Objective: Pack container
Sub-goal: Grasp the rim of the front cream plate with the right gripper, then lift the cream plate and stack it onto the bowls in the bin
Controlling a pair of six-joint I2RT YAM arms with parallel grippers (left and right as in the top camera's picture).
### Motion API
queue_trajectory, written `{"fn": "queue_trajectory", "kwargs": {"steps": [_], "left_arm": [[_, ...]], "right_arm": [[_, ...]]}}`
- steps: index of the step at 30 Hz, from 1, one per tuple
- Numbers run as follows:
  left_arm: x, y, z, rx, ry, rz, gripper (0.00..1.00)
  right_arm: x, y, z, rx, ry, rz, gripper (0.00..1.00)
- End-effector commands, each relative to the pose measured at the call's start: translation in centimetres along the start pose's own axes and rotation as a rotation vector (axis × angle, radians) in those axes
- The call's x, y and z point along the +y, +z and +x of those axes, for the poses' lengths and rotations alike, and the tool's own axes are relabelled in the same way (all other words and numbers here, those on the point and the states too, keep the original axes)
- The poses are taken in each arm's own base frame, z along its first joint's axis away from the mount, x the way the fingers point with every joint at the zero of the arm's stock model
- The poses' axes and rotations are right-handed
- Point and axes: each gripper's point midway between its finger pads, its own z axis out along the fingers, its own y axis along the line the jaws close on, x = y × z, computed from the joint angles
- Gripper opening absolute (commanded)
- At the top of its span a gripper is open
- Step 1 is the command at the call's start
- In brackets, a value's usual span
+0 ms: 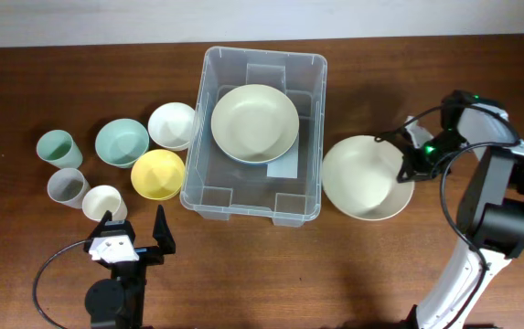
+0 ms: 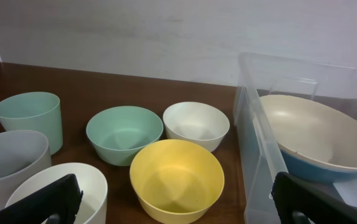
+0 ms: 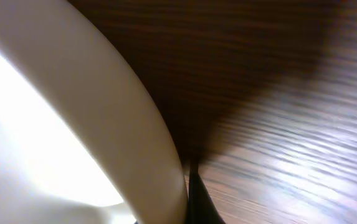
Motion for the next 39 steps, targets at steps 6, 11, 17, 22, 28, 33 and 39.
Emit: {"fn": "queue_trajectory", "kwargs": {"steps": [6, 11, 17, 22, 28, 33, 39], "left_arm": [[-0.2, 0.0, 0.2, 0.0, 0.016, 0.011, 1.0], [-0.2, 0.0, 0.2, 0.0, 0.016, 0.012, 1.0], [-0.2, 0.0, 0.2, 0.0, 0.016, 0.012, 1.0], [-0.2, 0.0, 0.2, 0.0, 0.016, 0.011, 1.0], [-0.2, 0.0, 0.2, 0.0, 0.016, 0.012, 1.0], [-0.2, 0.0, 0.2, 0.0, 0.016, 0.011, 0.99], [-0.2, 0.0, 0.2, 0.0, 0.016, 0.011, 1.0]], "right_arm": [[-8.0, -13.5, -4.6, -0.34, 0.296, 0.051, 0.04], [-2.6, -25.7, -9.5, -0.627, 0.132, 0.143, 0.04], [11.5, -30.0, -15.0, -0.823, -0.189, 0.169, 0.04], [21.8, -24.0, -16.8, -0.738, -0.368, 0.096, 0.04], [29.0, -14.8, -17.4, -0.582, -0.502, 0.101, 0.04], [31.8, -8.6, -17.3, -0.478, -0.481, 0.077, 0.04], [30.9, -7.8, -18.3, -0.487, -0.444, 0.114, 0.04]]}}
